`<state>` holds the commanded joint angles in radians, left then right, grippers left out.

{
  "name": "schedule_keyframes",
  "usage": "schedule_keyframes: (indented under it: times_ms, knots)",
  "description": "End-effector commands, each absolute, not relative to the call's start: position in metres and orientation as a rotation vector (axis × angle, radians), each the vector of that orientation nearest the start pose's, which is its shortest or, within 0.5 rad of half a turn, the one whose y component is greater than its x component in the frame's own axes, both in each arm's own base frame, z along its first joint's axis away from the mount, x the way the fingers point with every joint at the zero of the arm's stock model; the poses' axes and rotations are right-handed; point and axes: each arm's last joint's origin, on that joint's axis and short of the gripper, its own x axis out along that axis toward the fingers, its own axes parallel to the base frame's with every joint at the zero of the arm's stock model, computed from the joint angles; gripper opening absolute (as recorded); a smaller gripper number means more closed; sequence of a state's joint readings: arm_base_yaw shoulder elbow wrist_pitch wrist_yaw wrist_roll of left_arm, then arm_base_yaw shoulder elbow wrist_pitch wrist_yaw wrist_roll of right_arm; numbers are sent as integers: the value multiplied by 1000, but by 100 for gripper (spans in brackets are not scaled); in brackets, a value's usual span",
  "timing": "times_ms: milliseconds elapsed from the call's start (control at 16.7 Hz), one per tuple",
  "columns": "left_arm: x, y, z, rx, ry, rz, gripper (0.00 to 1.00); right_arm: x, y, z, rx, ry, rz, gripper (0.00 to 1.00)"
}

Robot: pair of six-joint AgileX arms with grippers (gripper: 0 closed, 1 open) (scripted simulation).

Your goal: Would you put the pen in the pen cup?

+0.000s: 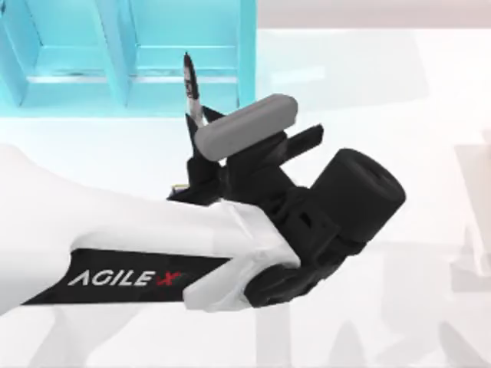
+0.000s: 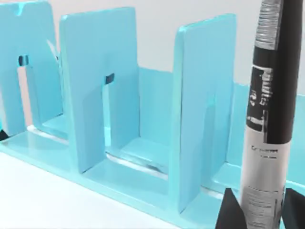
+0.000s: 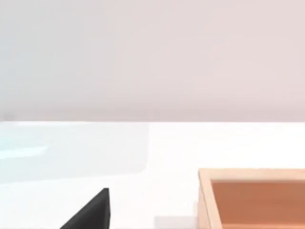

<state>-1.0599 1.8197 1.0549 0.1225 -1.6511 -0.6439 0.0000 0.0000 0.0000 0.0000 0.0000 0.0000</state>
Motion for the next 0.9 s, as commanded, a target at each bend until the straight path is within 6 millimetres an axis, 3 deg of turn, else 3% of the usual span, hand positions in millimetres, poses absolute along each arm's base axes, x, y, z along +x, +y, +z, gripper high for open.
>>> schedule_keyframes:
  times_ms: [540, 900]
  knots:
    - [205, -299, 190, 10, -42, 592, 98, 106, -1, 160, 0, 0, 0, 100]
    - [205, -299, 190, 10, -42, 592, 100, 106, -1, 160, 0, 0, 0, 100]
